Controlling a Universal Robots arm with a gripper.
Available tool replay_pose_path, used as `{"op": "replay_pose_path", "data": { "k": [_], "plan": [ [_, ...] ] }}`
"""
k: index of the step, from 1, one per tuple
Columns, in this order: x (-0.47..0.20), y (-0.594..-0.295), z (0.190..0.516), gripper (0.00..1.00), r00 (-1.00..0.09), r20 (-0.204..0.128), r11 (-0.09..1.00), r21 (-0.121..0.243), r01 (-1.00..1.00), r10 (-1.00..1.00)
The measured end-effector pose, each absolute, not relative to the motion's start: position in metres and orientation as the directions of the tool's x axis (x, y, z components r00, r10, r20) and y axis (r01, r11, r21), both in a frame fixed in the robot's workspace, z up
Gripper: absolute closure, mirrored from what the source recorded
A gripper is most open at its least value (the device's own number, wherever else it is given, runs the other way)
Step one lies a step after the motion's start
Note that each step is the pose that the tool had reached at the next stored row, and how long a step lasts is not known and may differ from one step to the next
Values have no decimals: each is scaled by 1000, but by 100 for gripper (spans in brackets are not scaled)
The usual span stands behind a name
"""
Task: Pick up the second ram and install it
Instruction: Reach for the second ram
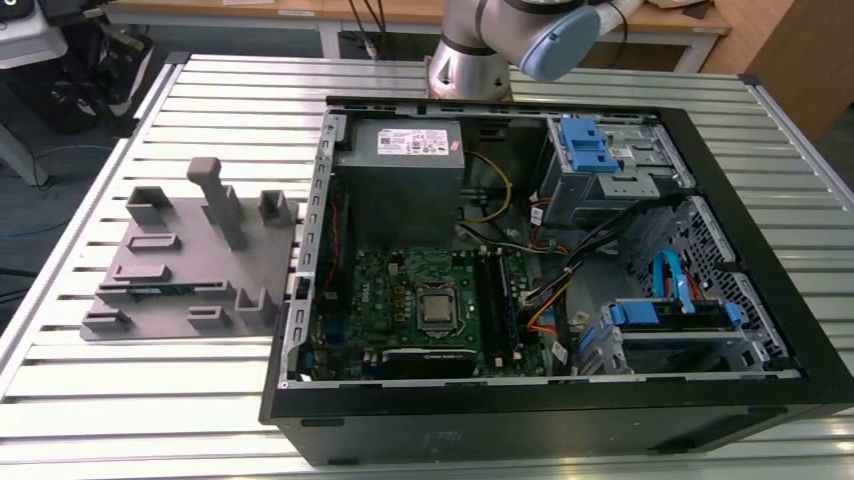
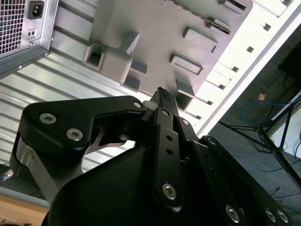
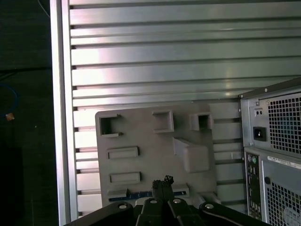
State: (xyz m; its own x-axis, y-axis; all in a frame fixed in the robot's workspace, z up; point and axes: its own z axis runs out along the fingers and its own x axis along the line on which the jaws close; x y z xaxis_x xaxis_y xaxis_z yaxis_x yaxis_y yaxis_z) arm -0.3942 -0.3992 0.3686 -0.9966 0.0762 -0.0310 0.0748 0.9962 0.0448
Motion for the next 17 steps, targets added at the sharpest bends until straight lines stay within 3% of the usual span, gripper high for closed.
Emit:
{"op": "replay_pose_path", "data": {
  "k": [17],
  "plan": [
    [-403,-403,355,89,-997,-31,996,45,75,76]
  ]
}}
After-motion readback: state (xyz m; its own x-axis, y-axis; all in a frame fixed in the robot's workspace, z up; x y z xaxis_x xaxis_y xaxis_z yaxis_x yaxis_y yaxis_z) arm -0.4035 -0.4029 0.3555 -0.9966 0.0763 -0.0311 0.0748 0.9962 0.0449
